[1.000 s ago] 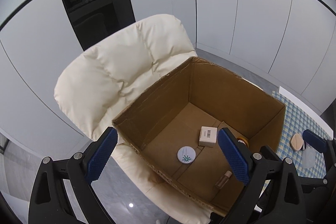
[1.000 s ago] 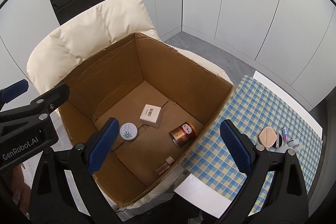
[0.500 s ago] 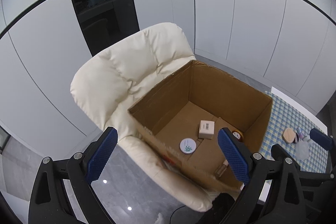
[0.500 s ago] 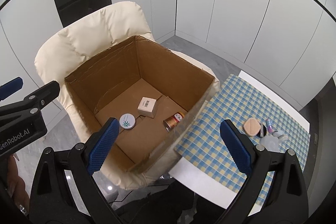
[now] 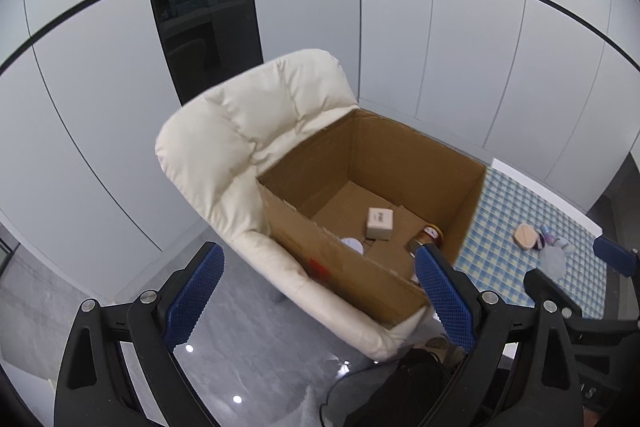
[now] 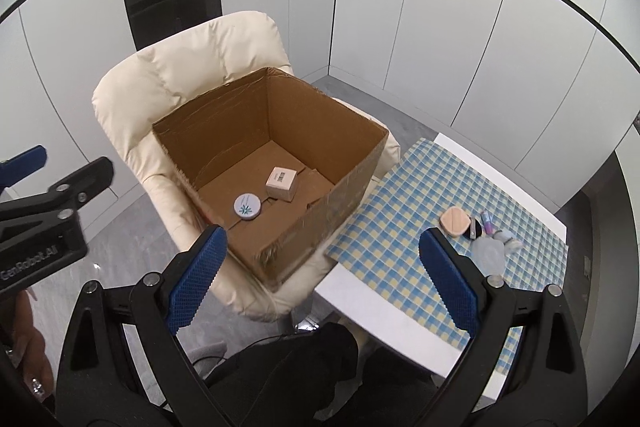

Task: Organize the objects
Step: 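Withdraw both open tools from the cardboard box back toward the table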

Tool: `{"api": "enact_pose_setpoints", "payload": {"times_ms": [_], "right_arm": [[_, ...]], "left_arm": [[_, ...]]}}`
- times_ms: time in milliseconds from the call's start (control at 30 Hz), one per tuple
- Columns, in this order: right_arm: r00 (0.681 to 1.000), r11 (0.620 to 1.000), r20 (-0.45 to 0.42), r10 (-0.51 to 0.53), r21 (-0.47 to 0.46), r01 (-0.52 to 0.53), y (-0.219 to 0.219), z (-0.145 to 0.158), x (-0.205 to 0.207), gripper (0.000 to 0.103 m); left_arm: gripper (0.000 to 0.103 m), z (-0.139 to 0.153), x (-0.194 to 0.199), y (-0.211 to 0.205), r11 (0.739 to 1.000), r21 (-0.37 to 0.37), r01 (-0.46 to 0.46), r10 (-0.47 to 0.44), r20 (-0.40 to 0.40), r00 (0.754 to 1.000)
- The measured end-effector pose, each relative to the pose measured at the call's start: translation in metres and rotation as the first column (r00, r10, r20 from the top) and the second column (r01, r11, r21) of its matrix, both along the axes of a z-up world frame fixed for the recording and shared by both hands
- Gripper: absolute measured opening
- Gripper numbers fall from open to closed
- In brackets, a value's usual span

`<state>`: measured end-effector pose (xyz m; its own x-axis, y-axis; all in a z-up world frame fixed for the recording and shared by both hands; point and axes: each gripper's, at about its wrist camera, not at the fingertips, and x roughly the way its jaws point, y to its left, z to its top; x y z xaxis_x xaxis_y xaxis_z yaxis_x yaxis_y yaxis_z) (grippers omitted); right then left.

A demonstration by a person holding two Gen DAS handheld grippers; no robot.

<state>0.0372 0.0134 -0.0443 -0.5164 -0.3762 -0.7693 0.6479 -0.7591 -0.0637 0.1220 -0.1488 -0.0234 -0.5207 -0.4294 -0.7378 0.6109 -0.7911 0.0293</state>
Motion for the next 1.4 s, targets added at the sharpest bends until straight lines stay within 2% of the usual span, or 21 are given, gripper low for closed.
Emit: {"api": "enact_pose_setpoints", "payload": {"times_ms": [133,400,567,800,867,1000,1100,1400], "right_arm": [[1.000,1.000,-0.002,0.003,0.004,-0.003,0.016,0.003,0.017,0.098],[0.999,0.999,0.009,-0.033,-0.009,0.033,0.056,0.001,0.038,0.098],[0.998,0.998,0.034,-0.058,-0.012,0.059,0.086,-0.008,0.047,0.098],[0.991,0.994,0.085,-0.105,-0.014,0.107,0.129,-0.025,0.062,0.098],[0.988,0.993,0.100,-0.117,-0.018,0.119,0.140,-0.029,0.066,0.098],[0.981,0.988,0.124,-0.148,-0.020,0.152,0.155,-0.034,0.073,0.098],[0.977,0.986,0.147,-0.157,-0.035,0.164,0.164,-0.036,0.078,0.098],[0.979,0.983,0.096,-0.179,-0.030,0.183,0.178,-0.027,0.090,0.098]], "left_arm": [[0.097,-0.005,0.007,0.012,0.994,0.106,0.042,-0.040,-0.020,0.999],[0.097,-0.017,0.017,0.051,0.993,0.081,0.089,-0.090,0.017,0.996],[0.097,-0.022,0.021,0.071,0.993,0.054,0.108,-0.111,0.042,0.993],[0.097,-0.026,0.024,0.110,0.983,0.026,0.184,-0.185,0.059,0.981],[0.097,-0.027,0.025,0.121,0.978,0.030,0.206,-0.207,0.052,0.977],[0.097,-0.032,0.025,0.141,0.965,0.084,0.247,-0.251,0.037,0.967],[0.097,-0.033,0.026,0.155,0.959,0.086,0.272,-0.276,0.039,0.960],[0.097,-0.032,0.021,0.182,0.942,0.094,0.322,-0.327,0.036,0.944]]}}
